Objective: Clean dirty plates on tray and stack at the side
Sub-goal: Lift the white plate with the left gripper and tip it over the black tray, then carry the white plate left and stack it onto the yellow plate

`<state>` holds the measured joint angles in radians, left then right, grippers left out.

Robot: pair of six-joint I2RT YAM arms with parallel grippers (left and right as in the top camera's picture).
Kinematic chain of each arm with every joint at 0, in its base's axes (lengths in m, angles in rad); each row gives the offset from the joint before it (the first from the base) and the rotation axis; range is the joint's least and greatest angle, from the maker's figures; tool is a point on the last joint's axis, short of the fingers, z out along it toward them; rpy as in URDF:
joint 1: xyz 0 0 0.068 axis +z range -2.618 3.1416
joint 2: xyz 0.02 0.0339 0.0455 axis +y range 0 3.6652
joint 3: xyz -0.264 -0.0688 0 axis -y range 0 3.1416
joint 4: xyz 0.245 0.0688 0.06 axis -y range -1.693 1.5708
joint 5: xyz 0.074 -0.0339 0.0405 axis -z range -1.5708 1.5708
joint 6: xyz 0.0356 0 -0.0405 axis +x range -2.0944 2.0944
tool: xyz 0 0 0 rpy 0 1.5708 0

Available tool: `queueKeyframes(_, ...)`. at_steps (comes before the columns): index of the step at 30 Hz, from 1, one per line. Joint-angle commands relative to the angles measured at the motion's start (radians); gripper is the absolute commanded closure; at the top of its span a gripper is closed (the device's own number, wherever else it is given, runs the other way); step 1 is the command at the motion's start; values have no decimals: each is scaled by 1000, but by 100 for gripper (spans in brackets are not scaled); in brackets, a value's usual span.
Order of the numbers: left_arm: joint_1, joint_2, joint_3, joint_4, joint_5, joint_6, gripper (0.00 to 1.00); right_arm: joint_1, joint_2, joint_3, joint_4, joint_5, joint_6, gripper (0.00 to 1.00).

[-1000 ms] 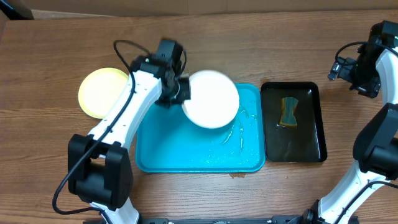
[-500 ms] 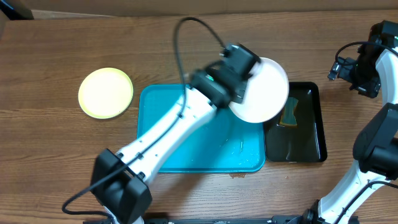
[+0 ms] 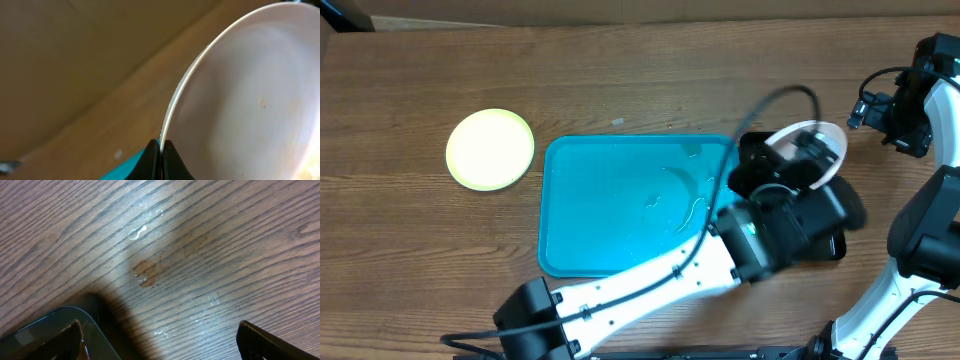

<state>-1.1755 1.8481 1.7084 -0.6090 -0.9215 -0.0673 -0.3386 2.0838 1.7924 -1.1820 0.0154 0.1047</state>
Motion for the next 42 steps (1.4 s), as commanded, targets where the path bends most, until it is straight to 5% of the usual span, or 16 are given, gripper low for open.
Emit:
queueKeyframes(1,-32,-4,28,60,-190,169,96,2,-33,19,3,6,4,0)
queueKeyframes(9,-65,-4,28,202,-212,337,96,2,-33,19,4,6,4,0)
queueKeyframes(19,-47,-4,28,201,-204,290,96,2,-33,19,3,6,4,0)
queueKeyframes(23,-44,-4,28,154,-180,183,96,2,-33,19,3,6,4,0)
queueKeyframes(32,121,-4,28,-145,521,-210,96,2,-33,19,3,6,4,0)
queueKeyframes(42,648,-4,28,-297,1131,-262,96,2,-33,19,4,6,4,0)
